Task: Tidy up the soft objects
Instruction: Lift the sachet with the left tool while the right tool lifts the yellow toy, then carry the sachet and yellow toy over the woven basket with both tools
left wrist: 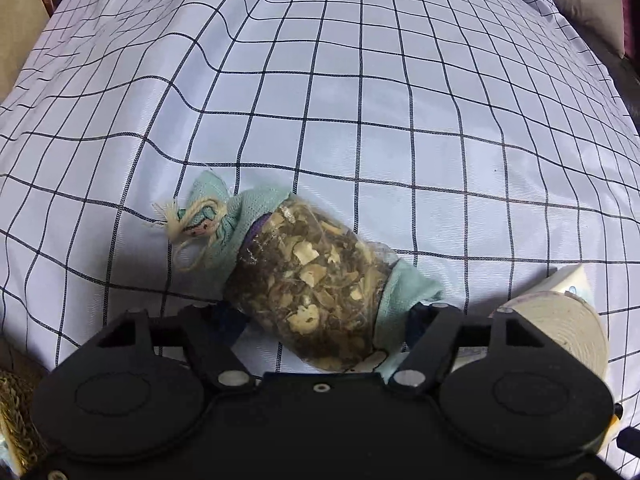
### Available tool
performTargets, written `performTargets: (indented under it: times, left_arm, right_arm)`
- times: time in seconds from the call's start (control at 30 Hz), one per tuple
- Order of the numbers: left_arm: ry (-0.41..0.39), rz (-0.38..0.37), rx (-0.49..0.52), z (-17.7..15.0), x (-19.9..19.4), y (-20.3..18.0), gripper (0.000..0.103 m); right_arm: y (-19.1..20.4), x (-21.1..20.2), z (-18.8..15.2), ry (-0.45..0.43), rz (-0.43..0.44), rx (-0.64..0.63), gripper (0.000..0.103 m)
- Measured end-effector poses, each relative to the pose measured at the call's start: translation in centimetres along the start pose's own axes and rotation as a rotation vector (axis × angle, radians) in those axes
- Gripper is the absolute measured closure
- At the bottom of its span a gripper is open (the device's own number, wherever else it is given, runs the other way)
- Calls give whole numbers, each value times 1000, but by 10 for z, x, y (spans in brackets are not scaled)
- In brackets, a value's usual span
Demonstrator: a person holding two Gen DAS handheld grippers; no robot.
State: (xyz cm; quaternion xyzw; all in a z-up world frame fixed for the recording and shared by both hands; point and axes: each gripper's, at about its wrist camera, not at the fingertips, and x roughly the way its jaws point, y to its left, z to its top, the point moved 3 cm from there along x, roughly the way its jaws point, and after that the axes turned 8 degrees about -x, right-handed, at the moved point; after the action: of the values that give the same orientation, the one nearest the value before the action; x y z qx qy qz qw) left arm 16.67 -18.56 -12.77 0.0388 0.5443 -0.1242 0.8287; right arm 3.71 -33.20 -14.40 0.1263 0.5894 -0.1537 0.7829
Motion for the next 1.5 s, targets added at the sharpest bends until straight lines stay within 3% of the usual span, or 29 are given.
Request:
performTargets:
  times: [0.07, 0.13, 0.17, 0.3, 0.47, 0.77, 1.13, 1.5]
  left_arm:
    - [0, -2, 1, 0, -3, 6, 36]
    - [0, -5, 0, 0, -4, 6, 36]
    - [0, -6, 0, 1, -2, 8, 37]
    - [4, -16, -8, 2, -2, 18, 40]
    - [8, -15, -18, 4, -6, 21, 43]
    - [16, 59, -31, 3, -14, 29, 43]
    - [-15, 114, -18, -3, -56, 29, 43]
    - [-72, 119, -11, -20, -106, 24, 43]
  right_arm:
    - [5, 5, 0, -5, -29, -32, 3]
    - [9, 11, 0, -6, -30, -58, 14]
    - [11, 14, 0, 8, -17, -66, 25]
    - [12, 19, 0, 29, 15, -62, 36]
    - [2, 9, 2, 15, -2, -37, 38]
    - [-37, -8, -5, 25, -65, 8, 38]
    - [-78, -22, -37, 100, -147, 45, 38]
    - [-77, -48, -87, 146, -121, -24, 38]
